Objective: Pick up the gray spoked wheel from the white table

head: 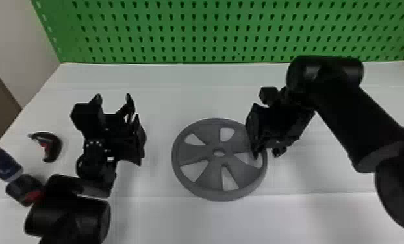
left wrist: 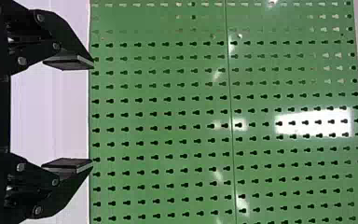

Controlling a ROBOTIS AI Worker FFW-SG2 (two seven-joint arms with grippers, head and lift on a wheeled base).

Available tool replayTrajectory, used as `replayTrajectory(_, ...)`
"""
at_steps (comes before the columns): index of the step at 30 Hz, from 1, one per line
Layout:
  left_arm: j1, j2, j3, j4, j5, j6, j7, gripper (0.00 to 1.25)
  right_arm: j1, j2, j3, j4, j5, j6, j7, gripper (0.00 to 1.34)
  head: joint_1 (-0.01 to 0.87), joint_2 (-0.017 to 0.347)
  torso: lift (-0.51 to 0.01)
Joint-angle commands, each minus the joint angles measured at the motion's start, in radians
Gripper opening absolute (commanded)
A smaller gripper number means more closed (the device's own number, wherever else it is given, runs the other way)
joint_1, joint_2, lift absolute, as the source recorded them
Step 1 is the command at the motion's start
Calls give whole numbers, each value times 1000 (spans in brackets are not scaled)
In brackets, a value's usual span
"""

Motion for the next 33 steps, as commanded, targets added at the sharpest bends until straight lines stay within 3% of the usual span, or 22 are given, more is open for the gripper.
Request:
replayTrajectory(1, -1, 0, 0, -1, 0, 0, 0, 747, 1, 0, 1, 0, 0, 3, 0, 546, 770, 44, -98)
replayTrajectory(4, -1, 0, 0, 1, 0, 0, 0, 747, 1, 0, -3, 0, 0, 8, 1, 499, 770, 44, -98)
replayTrajectory(8, -1, 0, 0, -1, -1, 0, 0, 747, -2, 2, 6, 0, 12, 12, 0, 262, 770, 44, -98)
replayTrajectory(33, -3, 2, 1, 1, -1, 0, 0, 747, -2, -2, 10, 2, -16, -3, 1, 239, 770, 44, -98)
